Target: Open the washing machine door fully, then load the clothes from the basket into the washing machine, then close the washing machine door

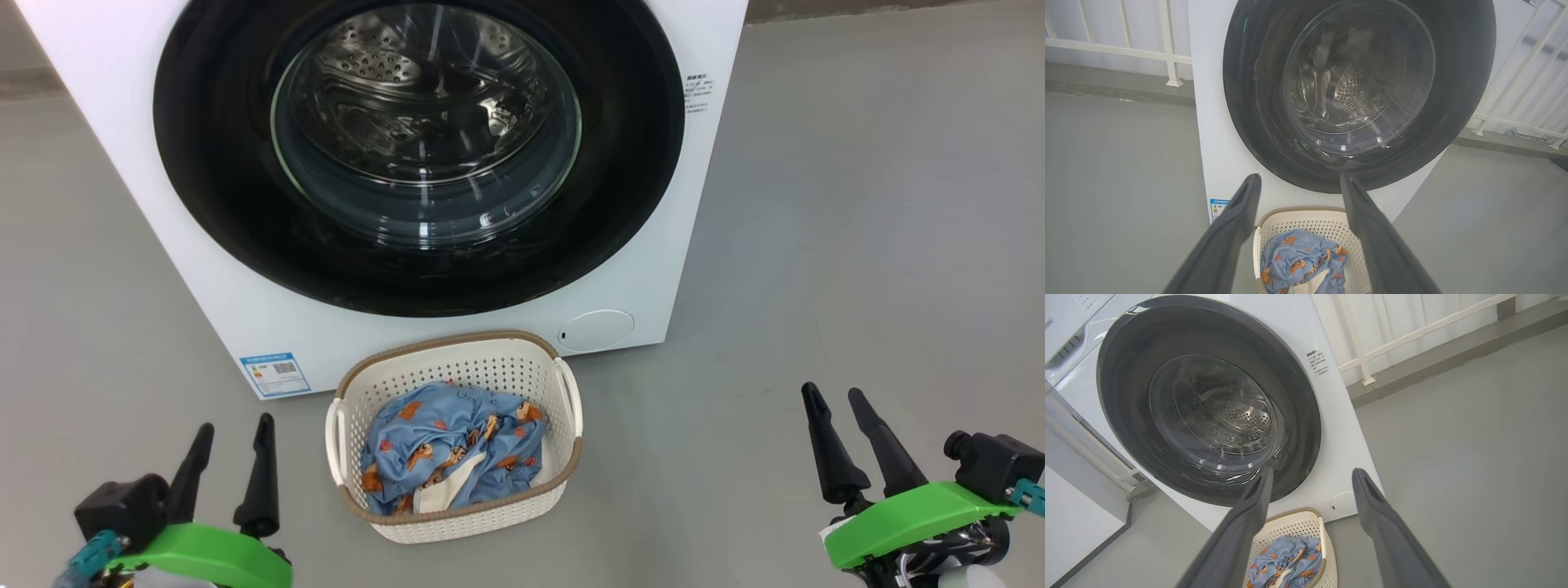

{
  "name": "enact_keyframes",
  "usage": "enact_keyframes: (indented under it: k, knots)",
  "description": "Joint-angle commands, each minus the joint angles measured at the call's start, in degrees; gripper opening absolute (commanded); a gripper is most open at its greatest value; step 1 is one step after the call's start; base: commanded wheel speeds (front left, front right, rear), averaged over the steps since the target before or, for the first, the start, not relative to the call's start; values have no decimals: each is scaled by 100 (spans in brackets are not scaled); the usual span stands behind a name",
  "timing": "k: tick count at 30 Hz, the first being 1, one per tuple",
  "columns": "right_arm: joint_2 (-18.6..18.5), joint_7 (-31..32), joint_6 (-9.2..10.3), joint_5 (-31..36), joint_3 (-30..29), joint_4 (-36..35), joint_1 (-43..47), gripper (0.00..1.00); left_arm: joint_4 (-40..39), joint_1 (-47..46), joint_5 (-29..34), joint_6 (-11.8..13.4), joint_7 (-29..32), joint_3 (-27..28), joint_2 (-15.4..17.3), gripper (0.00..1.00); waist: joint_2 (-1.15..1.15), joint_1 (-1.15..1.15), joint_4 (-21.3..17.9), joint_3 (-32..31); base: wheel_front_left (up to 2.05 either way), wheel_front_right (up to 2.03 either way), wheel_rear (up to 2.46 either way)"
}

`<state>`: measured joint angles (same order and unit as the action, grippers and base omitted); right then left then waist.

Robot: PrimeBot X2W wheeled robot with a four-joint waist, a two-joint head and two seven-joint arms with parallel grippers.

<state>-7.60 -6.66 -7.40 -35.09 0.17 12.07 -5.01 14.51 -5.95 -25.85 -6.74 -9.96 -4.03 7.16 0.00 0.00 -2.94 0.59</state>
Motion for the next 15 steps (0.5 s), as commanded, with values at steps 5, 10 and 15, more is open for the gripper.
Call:
enact_keyframes:
  k: [5, 10, 15]
  knots:
    - [-70, -104, -7, 442, 87, -201, -266, 100, -109, -274, 480, 1, -144, 77, 172, 100, 0, 0, -35, -13, 0, 0, 0]
    - [-93, -166, -8, 732, 144, -216, -287, 100, -111, -308, 877, -15, -229, -3, 206, 100, 0, 0, -73, -38, 0, 0, 0]
    - [-117, -202, -8, 1037, 147, -227, -321, 100, -120, -341, 1213, -23, -313, -20, 206, 100, 0, 0, -78, -53, 0, 0, 0]
